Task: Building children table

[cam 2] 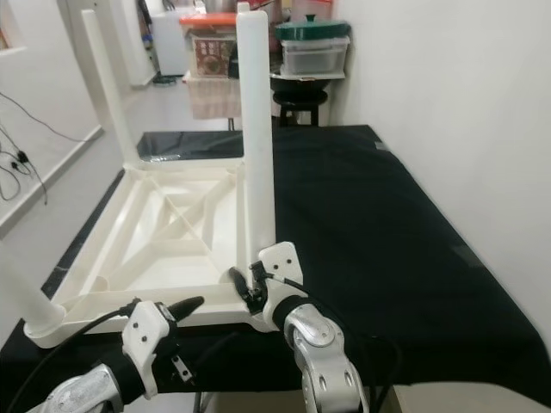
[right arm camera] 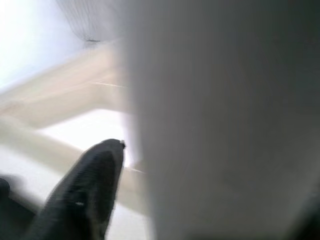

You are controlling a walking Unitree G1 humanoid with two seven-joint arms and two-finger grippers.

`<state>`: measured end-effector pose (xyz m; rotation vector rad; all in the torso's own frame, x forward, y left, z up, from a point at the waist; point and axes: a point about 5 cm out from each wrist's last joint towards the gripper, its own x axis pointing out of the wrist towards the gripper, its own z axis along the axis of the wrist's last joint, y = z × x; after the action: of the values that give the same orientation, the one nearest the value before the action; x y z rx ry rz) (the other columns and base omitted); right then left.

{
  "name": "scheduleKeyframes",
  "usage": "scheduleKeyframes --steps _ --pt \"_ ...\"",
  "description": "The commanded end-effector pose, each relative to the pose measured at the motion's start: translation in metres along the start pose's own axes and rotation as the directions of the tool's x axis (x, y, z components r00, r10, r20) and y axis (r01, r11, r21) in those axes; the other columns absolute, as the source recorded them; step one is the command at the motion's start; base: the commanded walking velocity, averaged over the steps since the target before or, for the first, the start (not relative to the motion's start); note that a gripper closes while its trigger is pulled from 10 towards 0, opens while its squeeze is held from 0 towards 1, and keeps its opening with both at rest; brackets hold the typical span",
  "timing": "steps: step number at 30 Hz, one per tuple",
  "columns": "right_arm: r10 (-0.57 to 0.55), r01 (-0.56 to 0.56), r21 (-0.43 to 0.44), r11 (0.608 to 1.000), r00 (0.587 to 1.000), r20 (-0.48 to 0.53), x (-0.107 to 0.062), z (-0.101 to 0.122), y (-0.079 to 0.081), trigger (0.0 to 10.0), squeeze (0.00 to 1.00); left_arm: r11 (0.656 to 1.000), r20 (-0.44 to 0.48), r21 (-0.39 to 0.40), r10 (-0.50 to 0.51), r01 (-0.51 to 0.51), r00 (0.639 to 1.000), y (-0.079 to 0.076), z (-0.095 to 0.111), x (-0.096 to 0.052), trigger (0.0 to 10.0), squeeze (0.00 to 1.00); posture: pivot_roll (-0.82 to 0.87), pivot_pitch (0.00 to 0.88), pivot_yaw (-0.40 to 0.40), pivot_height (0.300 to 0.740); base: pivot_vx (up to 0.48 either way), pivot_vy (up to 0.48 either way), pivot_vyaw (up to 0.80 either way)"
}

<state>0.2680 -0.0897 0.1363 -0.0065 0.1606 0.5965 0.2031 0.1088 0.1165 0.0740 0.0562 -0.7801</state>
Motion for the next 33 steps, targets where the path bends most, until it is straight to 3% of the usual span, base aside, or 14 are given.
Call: scheduleKeyframes --steps 1,2,3,4,5,6,8,10,16,17,18,19,31,33 --pt "0.223 -0.219 -0.05 0.974 0.969 0.101 0.004 0.022 0.003 10.0 1.0 1.0 0.002 0.013 0.011 -0.012 1.0 0.003 -0.002 0.003 10.0 0.0 0.02 0.0 -0.024 0.74 0.0 0.0 0.0" --pt "0.305 -0.294 -0.098 0.951 0.945 0.121 0.003 0.028 0.0 10.0 1.0 1.0 0.004 0.014 0.01 -0.01 1.0 0.003 -0.002 0.004 10.0 0.0 0.02 0.0 -0.024 0.74 0.0 0.0 0.0" --pt "0.374 -0.357 -0.137 0.924 0.92 0.122 0.003 0.034 -0.006 10.0 0.19 1.0 0.005 0.016 0.008 -0.008 1.0 0.004 -0.003 0.005 10.0 0.0 0.02 0.0 -0.026 0.74 0.0 0.0 0.0" --pt "0.437 -0.417 -0.163 0.894 0.893 0.113 0.003 0.039 -0.013 10.0 0.19 1.0 0.005 0.018 0.006 -0.006 1.0 0.004 -0.003 0.006 10.0 0.0 0.03 0.0 -0.03 0.74 0.0 0.0 0.0" --pt "0.5 -0.479 -0.188 0.857 0.862 0.085 0.004 0.042 -0.02 10.0 0.0 1.0 0.006 0.02 0.006 -0.006 1.0 0.004 -0.004 0.006 10.0 0.0 0.03 0.0 -0.031 0.74 0.0 0.0 0.0" --pt "0.5 -0.479 -0.188 0.857 0.862 0.085 0.004 0.042 -0.02 10.0 0.0 1.0 0.006 0.02 0.006 -0.006 1.0 0.004 -0.004 0.006 10.0 0.0 0.03 0.0 -0.031 0.74 0.0 0.0 0.0" --pt "0.582 -0.561 -0.223 0.797 0.812 0.04 0.006 0.047 -0.03 10.0 0.0 1.0 0.008 0.023 0.005 -0.005 1.0 0.005 -0.004 0.007 10.0 0.0 0.04 0.0 -0.036 0.74 0.0 0.0 0.0" --pt "0.609 -0.587 -0.233 0.775 0.793 0.026 0.008 0.05 -0.034 10.0 0.0 1.0 0.008 0.025 0.005 -0.005 1.0 0.005 -0.005 0.008 10.0 0.0 0.04 0.0 -0.039 0.74 0.0 0.0 0.0" --pt "0.715 -0.708 -0.184 0.682 0.698 -0.036 0.017 0.057 -0.047 10.0 0.0 1.0 0.003 0.004 -0.009 0.009 1.0 0.004 -0.006 0.009 10.0 0.0 0.05 0.0 -0.042 0.74 0.0 0.0 0.0" --pt "0.755 -0.755 -0.149 0.639 0.652 -0.069 0.02 0.057 -0.054 7.3 0.0 1.0 0.0 -0.003 -0.026 0.026 1.0 0.002 -0.008 0.008 10.0 0.0 0.06 0.0 -0.042 0.74 0.0 0.0 0.0" --pt "0.755 -0.755 -0.149 0.639 0.652 -0.069 0.02 0.057 -0.054 7.3 0.0 1.0 0.0 -0.003 -0.026 0.026 1.0 0.002 -0.008 0.008 10.0 0.0 0.06 0.0 -0.042 0.74 0.0 0.0 0.0" --pt "0.752 -0.754 -0.143 0.641 0.654 -0.078 0.022 0.056 -0.058 0.0 0.0 1.0 0.001 -0.005 -0.027 0.027 1.0 0.002 -0.008 0.008 10.0 0.0 0.06 0.0 -0.043 0.74 0.0 0.0 0.0" --pt "0.738 -0.739 -0.163 0.653 0.67 -0.082 0.015 0.045 -0.075 0.0 0.0 1.0 0.01 -0.01 -0.028 0.028 1.0 0.003 -0.011 0.009 10.0 0.0 0.05 0.0 -0.036 0.74 0.0 0.0 0.0" --pt "0.691 -0.692 -0.182 0.699 0.719 -0.077 0.005 0.039 -0.077 0.0 0.0 0.999 0.01 -0.014 -0.04 0.04 0.999 0.002 -0.011 0.009 10.0 0.0 0.04 0.0 -0.032 0.74 0.0 0.0 0.0"
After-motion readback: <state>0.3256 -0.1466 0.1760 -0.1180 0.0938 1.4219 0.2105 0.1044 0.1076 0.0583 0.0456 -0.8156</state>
